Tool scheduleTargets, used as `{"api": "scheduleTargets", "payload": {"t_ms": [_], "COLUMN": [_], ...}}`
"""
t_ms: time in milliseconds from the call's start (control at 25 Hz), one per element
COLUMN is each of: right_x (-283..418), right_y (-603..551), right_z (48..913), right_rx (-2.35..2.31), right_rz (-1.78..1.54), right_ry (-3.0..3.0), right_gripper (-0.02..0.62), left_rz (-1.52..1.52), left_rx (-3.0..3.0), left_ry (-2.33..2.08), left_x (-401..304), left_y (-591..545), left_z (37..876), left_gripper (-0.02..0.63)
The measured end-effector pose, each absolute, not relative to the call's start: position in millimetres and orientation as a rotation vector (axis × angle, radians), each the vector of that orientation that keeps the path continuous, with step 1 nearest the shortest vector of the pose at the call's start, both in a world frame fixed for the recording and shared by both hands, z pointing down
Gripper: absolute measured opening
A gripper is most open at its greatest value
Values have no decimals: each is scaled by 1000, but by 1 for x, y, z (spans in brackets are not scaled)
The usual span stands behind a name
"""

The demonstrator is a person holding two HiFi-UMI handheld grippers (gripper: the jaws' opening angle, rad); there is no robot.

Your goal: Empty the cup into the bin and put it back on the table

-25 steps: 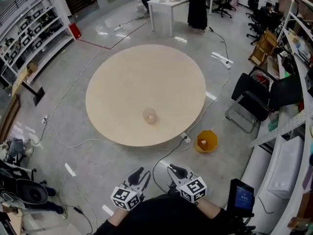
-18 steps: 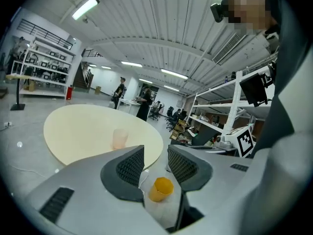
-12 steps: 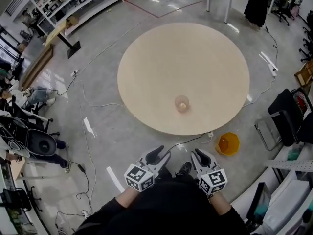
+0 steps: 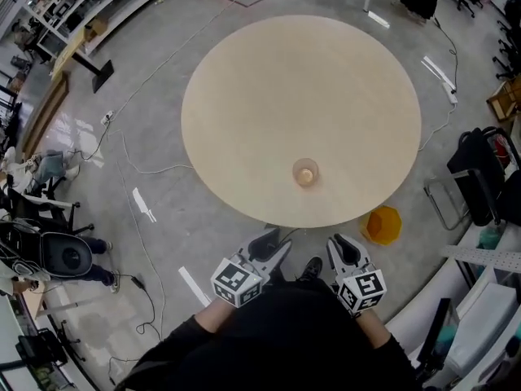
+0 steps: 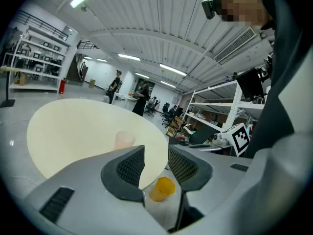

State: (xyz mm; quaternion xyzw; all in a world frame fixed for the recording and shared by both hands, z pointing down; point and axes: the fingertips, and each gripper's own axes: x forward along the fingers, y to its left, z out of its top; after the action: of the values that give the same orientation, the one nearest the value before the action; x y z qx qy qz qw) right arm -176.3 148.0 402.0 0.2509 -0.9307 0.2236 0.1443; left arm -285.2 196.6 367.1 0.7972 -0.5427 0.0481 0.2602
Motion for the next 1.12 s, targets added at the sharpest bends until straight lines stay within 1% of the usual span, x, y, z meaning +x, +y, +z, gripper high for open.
{"api": "scheduleTargets", "payload": {"t_ms": [240,360,480,600,800,960,1120], "right_x": [-228,-250,-269,-274,-276,-281,-284], "right_y": [109,90,70,53,38,33,27], "right_z": [406,417,427,438,468,489,500], "right_rx": [802,840,850,821,682,565,544], "right_rz": [587,558,509,409,310,221,199], "right_ry": [-2622,-2561,-2505,-2446,-2395,-2363,-2371], "right_gripper": [78,123,152,186,187,187,187], "left_rz": [352,491,615,750,945,1057,1236], "left_rx": [2350,2440,2542,2627,2637,2651,2687], "left_ry": [-1308,-1156,-985,-802,-637,-545,-453], "left_x": [-338,-358,-371,-371,-369,-359,-352], "left_y": [138,111,91,79,52,35,29], "left_z": [380,396,410,431,473,490,513], "left_gripper": [161,207,224,224,224,224,225]}}
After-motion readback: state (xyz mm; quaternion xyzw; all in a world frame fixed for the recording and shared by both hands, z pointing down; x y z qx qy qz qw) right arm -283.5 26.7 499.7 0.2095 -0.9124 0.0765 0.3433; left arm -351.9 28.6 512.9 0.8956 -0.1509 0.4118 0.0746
